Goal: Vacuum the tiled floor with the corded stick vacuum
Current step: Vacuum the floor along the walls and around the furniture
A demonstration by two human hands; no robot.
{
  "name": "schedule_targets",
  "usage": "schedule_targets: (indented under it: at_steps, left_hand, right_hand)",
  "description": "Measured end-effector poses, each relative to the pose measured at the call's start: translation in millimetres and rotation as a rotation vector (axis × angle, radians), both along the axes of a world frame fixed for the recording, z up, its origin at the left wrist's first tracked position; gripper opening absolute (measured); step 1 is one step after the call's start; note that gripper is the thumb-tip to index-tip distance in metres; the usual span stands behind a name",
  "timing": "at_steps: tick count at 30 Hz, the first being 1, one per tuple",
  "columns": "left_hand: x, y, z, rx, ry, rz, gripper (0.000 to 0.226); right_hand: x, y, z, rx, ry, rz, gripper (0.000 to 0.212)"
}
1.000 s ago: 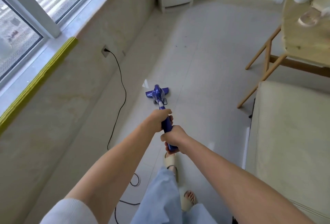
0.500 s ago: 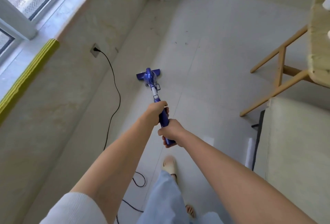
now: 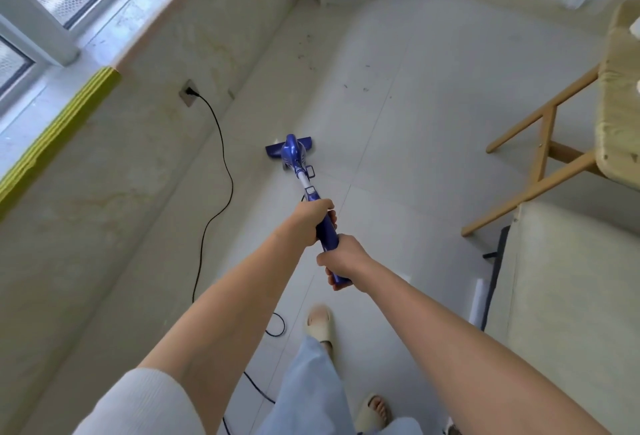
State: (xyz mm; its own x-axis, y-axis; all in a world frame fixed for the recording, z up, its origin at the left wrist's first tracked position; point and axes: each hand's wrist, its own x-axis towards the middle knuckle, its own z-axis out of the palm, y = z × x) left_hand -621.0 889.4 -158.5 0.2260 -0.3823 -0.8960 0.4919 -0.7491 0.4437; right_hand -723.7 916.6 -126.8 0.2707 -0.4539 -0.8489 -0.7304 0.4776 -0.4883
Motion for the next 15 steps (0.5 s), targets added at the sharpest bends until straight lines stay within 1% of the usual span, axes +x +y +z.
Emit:
schedule_targets:
  at_steps: [4, 7, 12, 15]
  left_hand:
    - [-40.4, 21.9, 12.2, 0.007, -0.035, -0.034, 0.016]
    - [-76.8, 45.6, 20.4, 0.014, -0.021, -0.031, 0.016]
    - [-139.5, 87.4, 31.7, -0.012, -0.017, 0.003, 0.025]
    - [-170.9, 117.5, 43.8, -0.021, -0.014, 0.042, 0.024]
  right_hand:
    - [-42.1, 19.4, 19.2, -0.017, 0.010, 0.027, 0.019]
    - [-79.8, 41.0, 31.4, -0.024, 0.017, 0.059, 0.019]
    - [-139.4, 80.2, 45.2, -0.020, 0.021, 0.073, 0.020]
    - [-170.8, 108.5, 60.6, -0.016, 0.015, 0.089, 0.025]
